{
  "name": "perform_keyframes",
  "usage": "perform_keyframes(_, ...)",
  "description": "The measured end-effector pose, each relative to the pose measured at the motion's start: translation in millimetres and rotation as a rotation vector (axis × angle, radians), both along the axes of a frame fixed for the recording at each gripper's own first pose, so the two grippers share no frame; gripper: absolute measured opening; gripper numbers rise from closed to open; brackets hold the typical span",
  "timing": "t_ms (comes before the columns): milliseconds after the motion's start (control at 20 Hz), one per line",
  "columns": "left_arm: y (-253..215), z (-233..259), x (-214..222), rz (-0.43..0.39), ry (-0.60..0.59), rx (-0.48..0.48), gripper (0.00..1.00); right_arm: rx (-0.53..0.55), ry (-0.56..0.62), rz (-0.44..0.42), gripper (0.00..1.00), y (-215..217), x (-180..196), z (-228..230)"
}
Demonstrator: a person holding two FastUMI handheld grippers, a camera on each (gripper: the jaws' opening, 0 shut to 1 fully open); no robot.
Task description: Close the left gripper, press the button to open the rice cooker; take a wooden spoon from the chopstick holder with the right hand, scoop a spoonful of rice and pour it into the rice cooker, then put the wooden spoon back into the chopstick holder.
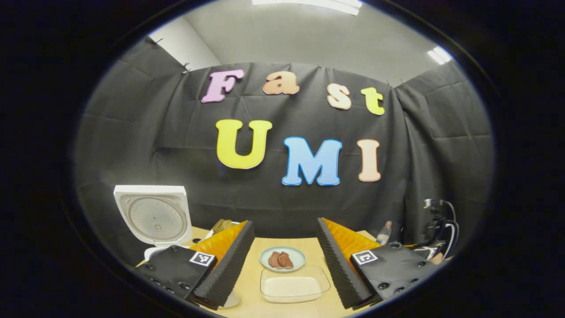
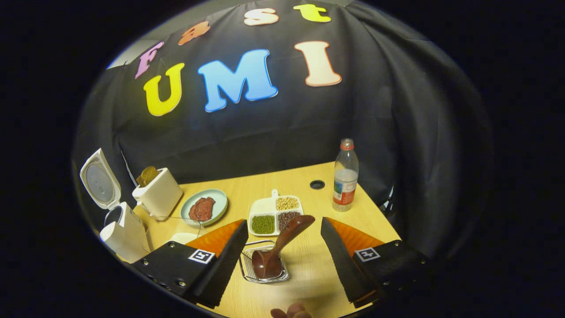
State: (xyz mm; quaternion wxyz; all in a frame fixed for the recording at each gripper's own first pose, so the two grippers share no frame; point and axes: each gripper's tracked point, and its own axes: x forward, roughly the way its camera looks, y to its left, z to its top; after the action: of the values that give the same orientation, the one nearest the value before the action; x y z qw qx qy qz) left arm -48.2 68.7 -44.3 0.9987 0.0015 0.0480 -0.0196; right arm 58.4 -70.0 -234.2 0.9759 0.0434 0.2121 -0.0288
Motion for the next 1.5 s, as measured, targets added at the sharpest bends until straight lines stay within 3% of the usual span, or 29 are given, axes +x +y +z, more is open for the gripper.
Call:
perform_keyframes(250, 21.8, 11.3, 15.4, 0.005, -0.016, 0.015, 0.99, 0.0, -0.122, 0.024, 1.0, 9.5, -19.1, 70.7)
perform_keyframes(500, 77.9, 35.0, 26.1, 0.072, -0.022, 0.03, 0.98, 0.008, -0.198, 0.053, 0.99, 29.4, -30.4, 111.4)
perform_keyframes(700, 134.1, 60.2, 40.7, 0.13, -0.028, 0.051, 0.97, 0.013, -0.207, 0.07, 1.0, 45.5, -30.4, 114.4)
perform_keyframes(900, 202.3, 92.1, 55.3, 0.2, -0.045, -0.043, 0.98, 0.019, -0.199, 0.091, 1.0, 65.1, -28.0, 111.2)
perform_keyframes(1050, 257.3, 107.3, 63.5, 0.263, -0.061, -0.027, 0.97, 0.022, -0.184, 0.104, 1.0, 79.0, -27.9, 106.3)
perform_keyframes(1500, 359.8, 69.0, 134.1, 0.354, 0.01, 0.004, 0.96, -0.058, -0.181, 0.098, 0.99, 96.8, -29.8, 106.3)
